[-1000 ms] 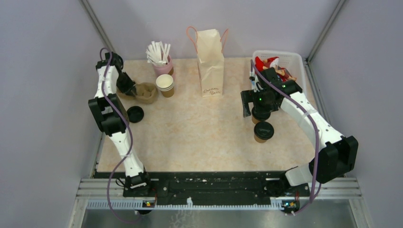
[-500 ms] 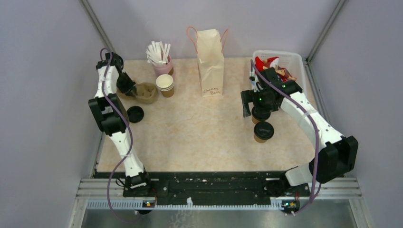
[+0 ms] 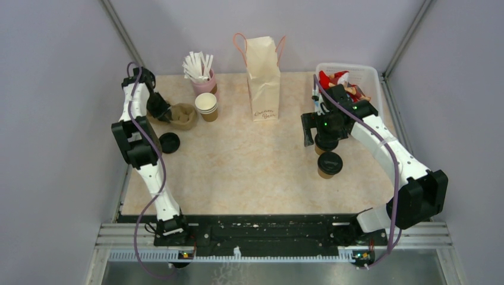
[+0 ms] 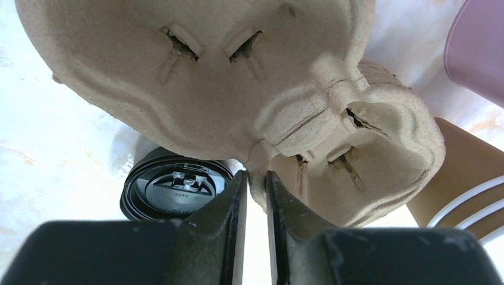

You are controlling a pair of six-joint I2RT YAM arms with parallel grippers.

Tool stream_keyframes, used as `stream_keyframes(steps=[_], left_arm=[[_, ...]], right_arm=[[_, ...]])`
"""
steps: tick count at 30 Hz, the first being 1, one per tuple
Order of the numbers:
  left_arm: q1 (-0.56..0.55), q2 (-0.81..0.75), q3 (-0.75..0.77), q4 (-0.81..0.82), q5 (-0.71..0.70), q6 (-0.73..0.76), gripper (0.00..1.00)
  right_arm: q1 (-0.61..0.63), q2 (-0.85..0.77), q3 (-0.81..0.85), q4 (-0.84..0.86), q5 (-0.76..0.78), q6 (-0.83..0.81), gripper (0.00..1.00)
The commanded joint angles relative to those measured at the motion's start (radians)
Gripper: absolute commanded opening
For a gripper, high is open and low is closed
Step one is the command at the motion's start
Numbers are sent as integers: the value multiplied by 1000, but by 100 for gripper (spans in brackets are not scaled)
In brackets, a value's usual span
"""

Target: Pack the takeout coffee

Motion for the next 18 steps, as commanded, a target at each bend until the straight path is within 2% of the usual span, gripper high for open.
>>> stream_keyframes(steps=[1,11,15,18], left_arm=[[0,-13,14,3,-10,17,25],[-4,-15,51,-19,-8,28,23],[-5,-21,53,-18,-10,31,29],[-6,-15,51,-18,-5,28,28]], right_arm=[[10,-4,15,20,9,-8,99],[10,0,17,22,4,-8,99],[10,-3,16,21,6,-8,99],[10,-2,15,21,7,-8,99]])
